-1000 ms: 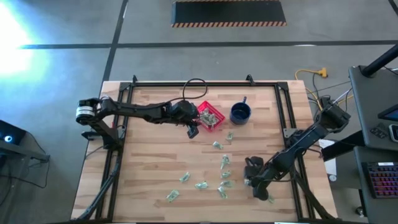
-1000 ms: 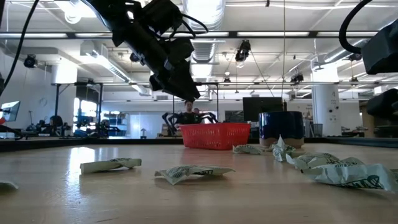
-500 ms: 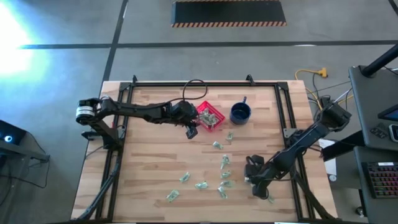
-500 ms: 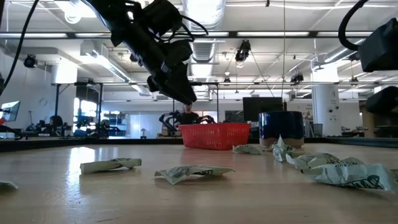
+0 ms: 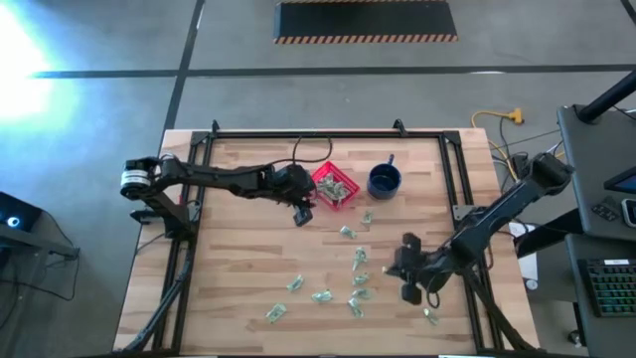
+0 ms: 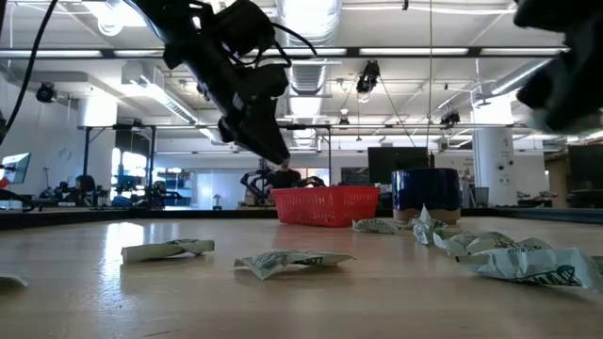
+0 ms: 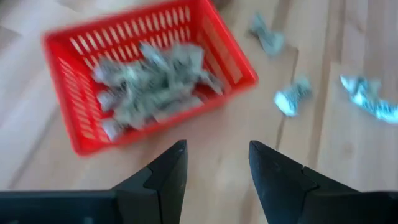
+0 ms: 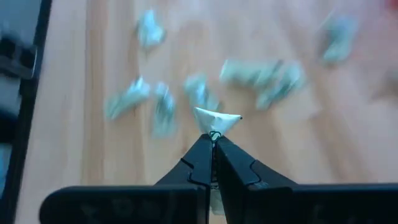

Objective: Pick and place Stevia / Truvia into bins
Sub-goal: Put the stevia packet into the red basket

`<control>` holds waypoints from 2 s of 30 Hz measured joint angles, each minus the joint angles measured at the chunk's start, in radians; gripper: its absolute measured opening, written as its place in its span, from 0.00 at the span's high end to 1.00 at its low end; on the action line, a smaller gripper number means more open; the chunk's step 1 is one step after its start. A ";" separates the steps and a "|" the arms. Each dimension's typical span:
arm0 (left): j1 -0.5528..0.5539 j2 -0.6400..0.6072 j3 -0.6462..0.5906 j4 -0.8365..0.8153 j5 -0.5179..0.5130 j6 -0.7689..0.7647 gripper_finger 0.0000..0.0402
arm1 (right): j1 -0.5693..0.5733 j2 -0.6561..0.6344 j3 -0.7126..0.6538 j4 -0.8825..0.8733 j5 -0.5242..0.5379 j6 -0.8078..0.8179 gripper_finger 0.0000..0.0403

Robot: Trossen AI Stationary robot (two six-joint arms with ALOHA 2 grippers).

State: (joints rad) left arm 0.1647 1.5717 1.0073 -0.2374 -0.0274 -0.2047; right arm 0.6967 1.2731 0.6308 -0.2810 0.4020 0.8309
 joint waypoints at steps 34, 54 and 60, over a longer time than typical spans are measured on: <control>-0.281 -0.349 -0.033 -0.242 -0.217 -0.158 0.61 | -0.778 0.018 0.001 0.538 -0.224 -0.588 0.98; -0.314 -0.424 -0.163 -0.158 -0.224 -0.310 0.61 | -0.949 0.284 0.111 0.644 -0.411 -0.430 0.98; -0.315 -0.422 -0.164 -0.163 -0.228 -0.312 0.61 | -0.960 0.347 0.238 0.453 -0.403 -0.507 0.98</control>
State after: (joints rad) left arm -0.1506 1.1492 0.8429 -0.4004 -0.2554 -0.5165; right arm -0.2635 1.6205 0.8690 0.1721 -0.0006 0.3235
